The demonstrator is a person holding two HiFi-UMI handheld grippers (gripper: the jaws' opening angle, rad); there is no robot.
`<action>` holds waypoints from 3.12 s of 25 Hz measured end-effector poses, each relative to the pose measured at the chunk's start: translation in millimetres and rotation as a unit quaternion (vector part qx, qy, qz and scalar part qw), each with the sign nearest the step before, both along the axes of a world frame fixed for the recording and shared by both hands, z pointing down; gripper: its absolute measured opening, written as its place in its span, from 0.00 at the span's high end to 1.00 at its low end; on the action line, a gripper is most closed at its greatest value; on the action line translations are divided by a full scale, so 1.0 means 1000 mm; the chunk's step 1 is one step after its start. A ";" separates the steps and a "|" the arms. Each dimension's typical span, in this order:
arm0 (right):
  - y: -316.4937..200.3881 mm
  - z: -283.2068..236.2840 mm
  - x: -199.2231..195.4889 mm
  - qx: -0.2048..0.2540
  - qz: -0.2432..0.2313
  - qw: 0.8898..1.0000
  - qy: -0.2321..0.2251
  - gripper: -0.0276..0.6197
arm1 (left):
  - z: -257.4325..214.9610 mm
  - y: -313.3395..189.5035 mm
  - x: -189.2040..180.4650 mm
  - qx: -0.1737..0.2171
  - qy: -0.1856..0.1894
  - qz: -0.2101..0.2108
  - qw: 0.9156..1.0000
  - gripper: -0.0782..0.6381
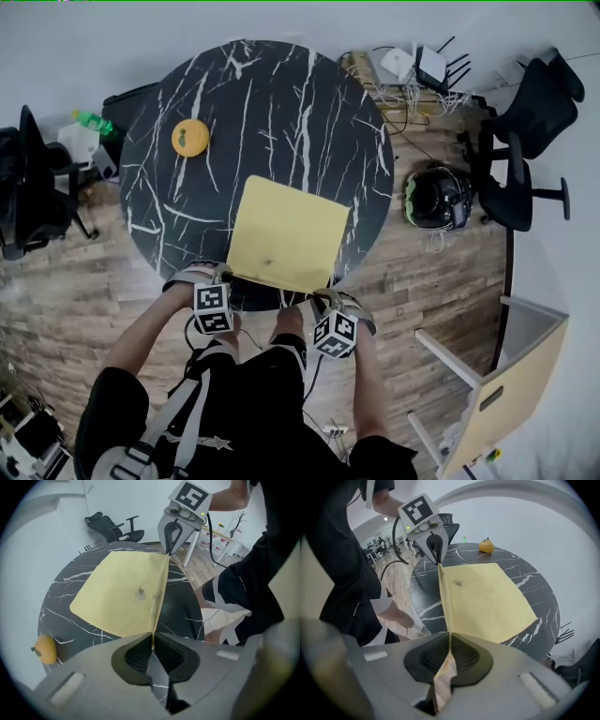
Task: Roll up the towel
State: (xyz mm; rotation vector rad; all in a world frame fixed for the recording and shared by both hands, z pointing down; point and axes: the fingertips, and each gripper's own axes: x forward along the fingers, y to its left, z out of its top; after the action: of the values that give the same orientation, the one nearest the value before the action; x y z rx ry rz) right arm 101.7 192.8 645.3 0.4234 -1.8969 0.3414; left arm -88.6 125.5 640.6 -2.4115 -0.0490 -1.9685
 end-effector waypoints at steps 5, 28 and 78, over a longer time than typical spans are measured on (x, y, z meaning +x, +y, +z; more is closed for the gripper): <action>-0.008 0.006 0.003 0.008 0.002 1.000 0.003 0.93 | 0.007 -0.006 0.002 -0.002 -0.004 0.001 1.000 0.85; -0.031 0.007 0.024 0.072 0.045 0.995 0.047 0.68 | 0.010 -0.035 -0.003 0.032 0.001 -0.039 0.999 0.61; -0.004 0.020 0.001 0.038 0.009 0.998 0.050 0.83 | 0.020 -0.018 0.015 0.082 -0.005 0.048 0.995 0.84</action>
State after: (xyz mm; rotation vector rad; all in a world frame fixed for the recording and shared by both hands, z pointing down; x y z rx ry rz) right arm 102.3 189.1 665.4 0.5008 -1.8136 0.2561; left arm -73.6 107.1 660.3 -2.2525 -0.0040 -1.8655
